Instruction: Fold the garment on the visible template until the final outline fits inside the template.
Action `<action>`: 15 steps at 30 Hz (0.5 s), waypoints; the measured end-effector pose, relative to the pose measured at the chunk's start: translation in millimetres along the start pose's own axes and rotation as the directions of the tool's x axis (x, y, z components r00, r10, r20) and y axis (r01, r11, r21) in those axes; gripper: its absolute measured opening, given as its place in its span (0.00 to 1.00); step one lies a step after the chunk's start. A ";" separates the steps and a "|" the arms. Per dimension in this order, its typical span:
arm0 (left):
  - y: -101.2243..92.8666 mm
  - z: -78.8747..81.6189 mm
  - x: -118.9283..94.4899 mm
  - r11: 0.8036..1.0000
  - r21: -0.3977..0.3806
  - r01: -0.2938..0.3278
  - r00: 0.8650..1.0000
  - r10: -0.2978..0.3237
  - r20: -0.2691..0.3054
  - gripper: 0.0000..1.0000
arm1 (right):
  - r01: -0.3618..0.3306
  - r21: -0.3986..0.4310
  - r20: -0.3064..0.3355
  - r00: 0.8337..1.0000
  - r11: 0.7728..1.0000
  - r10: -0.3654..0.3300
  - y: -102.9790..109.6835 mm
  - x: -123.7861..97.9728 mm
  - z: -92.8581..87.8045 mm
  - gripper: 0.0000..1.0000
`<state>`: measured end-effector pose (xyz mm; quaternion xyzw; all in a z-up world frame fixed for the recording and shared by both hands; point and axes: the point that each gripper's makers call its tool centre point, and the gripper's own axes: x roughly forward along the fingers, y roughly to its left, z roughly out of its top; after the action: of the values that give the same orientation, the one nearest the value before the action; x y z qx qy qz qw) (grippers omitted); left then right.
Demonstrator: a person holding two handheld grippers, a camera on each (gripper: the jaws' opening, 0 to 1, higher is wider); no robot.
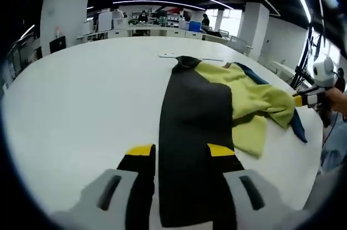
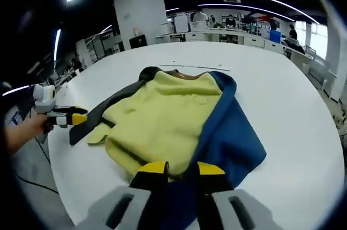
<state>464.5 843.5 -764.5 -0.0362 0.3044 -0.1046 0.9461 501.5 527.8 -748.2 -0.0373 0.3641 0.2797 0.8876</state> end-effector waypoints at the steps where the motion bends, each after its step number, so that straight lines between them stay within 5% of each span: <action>1: 2.5 -1.6 -0.3 1.000 0.004 -0.013 1.000 0.013 -0.004 0.28 | 0.007 0.006 0.000 1.000 1.000 -0.007 -0.8 -0.2 -1.4 0.11; 6: 7.2 -1.0 -1.4 1.000 0.000 -0.031 0.999 0.031 0.012 0.23 | 0.036 0.034 0.004 0.999 0.999 -0.036 -6.0 -3.5 -7.9 0.00; 15: 9.0 -2.6 -1.8 0.995 0.075 -0.063 0.998 0.064 -0.007 0.12 | 0.051 0.038 0.009 0.999 0.998 -0.051 -8.9 -2.9 -11.4 0.00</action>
<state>463.1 852.7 -766.7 0.0095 0.3059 -0.0860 0.9481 497.4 515.8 -755.9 -0.0283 0.3637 0.2502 0.8968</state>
